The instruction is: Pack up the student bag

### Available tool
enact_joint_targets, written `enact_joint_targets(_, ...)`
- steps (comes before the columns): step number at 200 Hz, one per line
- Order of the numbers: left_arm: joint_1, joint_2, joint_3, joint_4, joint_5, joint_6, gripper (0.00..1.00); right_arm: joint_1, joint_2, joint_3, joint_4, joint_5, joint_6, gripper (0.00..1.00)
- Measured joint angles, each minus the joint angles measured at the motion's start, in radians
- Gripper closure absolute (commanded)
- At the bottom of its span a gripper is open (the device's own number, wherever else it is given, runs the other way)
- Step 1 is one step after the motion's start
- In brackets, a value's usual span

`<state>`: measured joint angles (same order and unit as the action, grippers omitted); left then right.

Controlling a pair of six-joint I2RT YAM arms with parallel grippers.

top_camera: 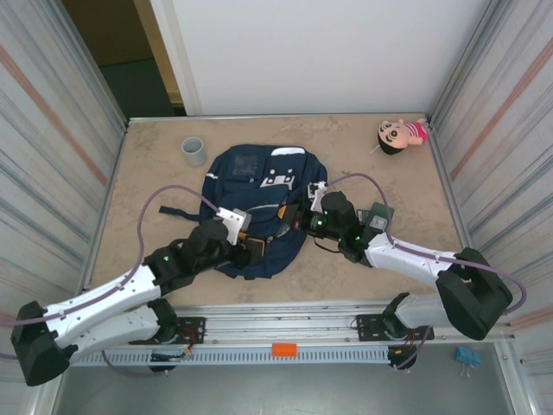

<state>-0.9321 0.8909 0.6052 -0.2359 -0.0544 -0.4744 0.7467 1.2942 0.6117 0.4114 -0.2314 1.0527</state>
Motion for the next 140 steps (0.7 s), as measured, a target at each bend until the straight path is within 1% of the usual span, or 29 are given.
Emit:
enact_joint_targets(42,-0.031,0.132,0.008,0.023,-0.002,-0.065,0.5,0.001,0.002,0.0,-0.004,-0.001,-0.018,1.0)
enact_joint_targets(75,-0.085,0.209,0.043,0.026,-0.067,-0.112,0.52,0.001,0.002,0.002,-0.017,-0.001,-0.034,1.0)
enact_joint_targets(88,-0.093,0.221,0.044,0.037,-0.08,-0.129,0.52,0.001,0.002,0.002,-0.019,-0.002,-0.04,1.0)
enact_joint_targets(140,-0.098,0.234,0.044,0.052,-0.13,-0.161,0.78,0.001,0.0,0.006,-0.031,-0.004,-0.045,1.0)
